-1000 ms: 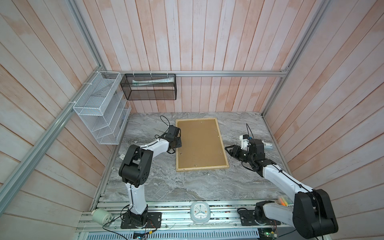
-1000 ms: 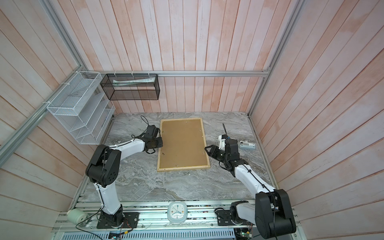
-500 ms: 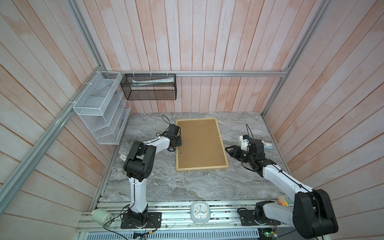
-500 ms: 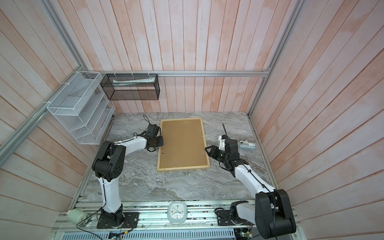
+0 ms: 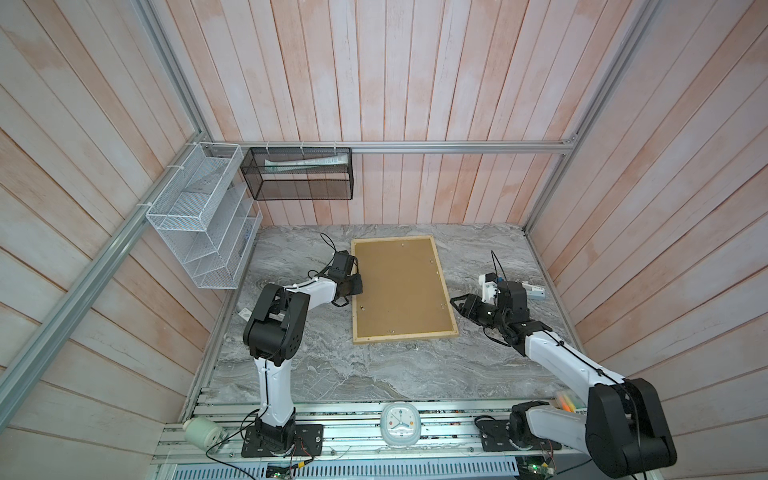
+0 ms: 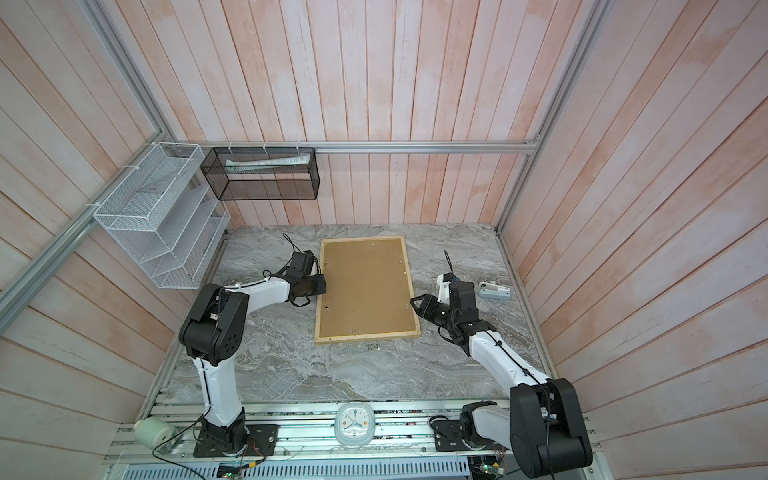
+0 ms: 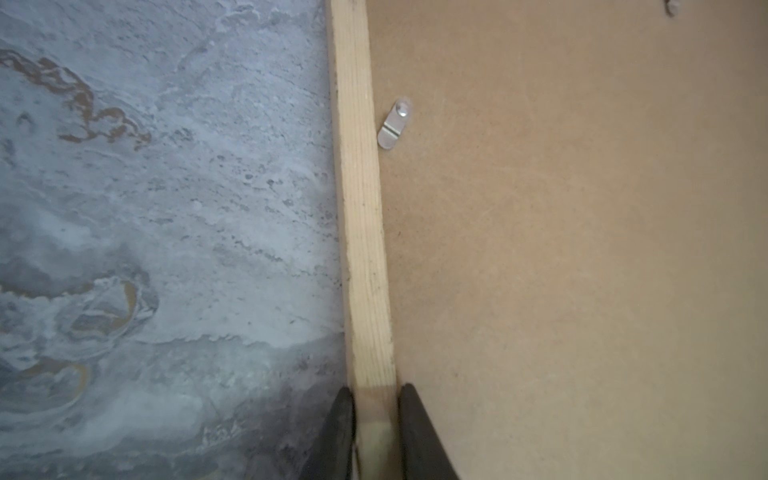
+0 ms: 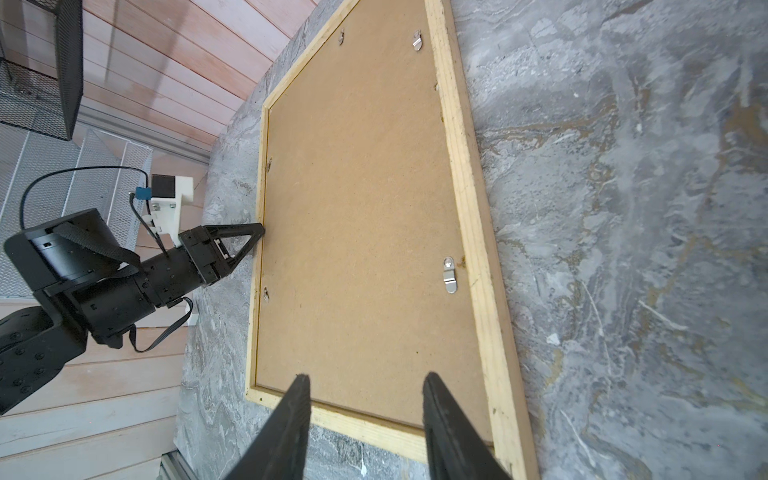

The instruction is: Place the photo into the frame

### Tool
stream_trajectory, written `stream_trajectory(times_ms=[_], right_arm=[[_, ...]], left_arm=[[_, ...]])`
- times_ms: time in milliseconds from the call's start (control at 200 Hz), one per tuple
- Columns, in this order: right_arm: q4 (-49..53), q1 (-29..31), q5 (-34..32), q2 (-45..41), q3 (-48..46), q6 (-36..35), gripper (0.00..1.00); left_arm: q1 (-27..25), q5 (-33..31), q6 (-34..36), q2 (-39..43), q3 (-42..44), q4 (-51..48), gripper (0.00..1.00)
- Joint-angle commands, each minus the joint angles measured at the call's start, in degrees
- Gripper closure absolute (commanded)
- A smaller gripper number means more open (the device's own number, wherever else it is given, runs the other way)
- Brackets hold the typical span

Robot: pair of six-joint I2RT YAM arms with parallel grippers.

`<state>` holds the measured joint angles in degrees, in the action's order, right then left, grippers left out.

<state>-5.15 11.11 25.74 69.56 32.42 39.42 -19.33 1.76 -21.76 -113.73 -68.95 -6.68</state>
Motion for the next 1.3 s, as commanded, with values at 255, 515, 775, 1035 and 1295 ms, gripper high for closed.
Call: stream_trajectory(times_ms=[255,515,775,1035,1295], right_arm=[[-2.66,4.10,-1.03,-2.90,-2.34,2.98,0.56],[-4.47,9.21,-2.06,-3.74,-2.13,4.69,0.56],[-8.58,13.77,-2.75,4.65,2.36,3.83,0.64],[-16.09,16.36,0.30,21.18,11.07,6.84,0.80],[-23.94,20.04,-0.73,39.19,23.42,17.17,0.95]], left_arm=[[-3.80,4.30,-3.65,7.46,10.35,0.71,0.80],[-6.33,3.85,-5.86,11.89,14.51,0.97,0.80],[-6.33,2.78,-4.99,14.59,14.05,-1.34,0.75],[-6.24,0.31,-4.70,11.38,9.92,-3.31,0.74],[-5.72,-1.85,-5.04,7.66,8.08,-1.97,0.80]])
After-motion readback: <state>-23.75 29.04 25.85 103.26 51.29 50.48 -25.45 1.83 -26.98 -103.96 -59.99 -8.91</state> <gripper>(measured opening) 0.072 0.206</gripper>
